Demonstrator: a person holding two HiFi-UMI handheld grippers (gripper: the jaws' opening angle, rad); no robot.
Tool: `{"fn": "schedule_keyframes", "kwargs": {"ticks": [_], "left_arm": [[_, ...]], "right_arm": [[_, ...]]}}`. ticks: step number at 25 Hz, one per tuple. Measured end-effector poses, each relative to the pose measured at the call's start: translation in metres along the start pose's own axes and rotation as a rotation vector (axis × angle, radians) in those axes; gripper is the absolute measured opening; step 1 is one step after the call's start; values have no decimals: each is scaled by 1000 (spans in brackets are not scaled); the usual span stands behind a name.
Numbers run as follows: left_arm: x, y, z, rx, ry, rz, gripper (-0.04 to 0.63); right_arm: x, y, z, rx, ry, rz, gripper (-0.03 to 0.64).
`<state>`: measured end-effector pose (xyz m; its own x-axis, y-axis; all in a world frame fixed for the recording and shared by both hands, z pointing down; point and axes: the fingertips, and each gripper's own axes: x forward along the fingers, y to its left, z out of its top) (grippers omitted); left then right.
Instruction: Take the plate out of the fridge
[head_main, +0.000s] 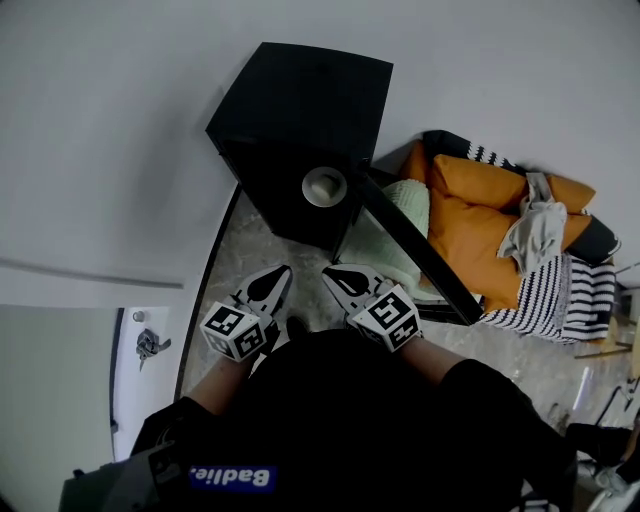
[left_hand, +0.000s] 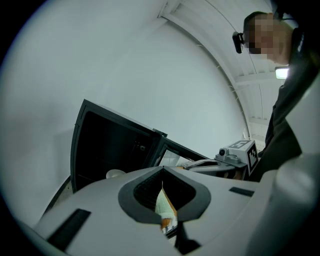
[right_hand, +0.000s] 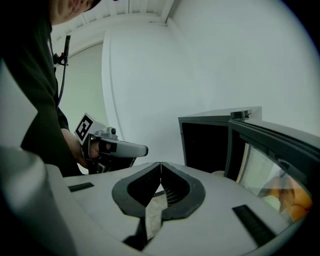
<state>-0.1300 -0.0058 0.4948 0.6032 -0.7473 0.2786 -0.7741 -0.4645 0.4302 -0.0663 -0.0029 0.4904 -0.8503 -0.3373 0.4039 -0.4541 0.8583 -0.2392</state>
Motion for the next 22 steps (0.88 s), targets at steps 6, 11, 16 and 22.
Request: {"fn": "schedule_keyframes", "kwargs": {"ticks": [6, 11, 16, 22], "left_arm": [[7, 10, 1, -20, 10, -19, 8], [15, 14, -2, -35, 28, -42, 8], [22, 20, -2, -56, 29, -45, 8], [28, 34, -2, -102, 29, -30, 8]], "right_arm": [[-1, -3, 5, -3, 1, -26, 11], [-2, -4, 9, -1, 2, -34, 11], [-1, -4, 12, -15, 7, -20, 12], [-4, -3, 15, -11, -20, -16, 11]]}}
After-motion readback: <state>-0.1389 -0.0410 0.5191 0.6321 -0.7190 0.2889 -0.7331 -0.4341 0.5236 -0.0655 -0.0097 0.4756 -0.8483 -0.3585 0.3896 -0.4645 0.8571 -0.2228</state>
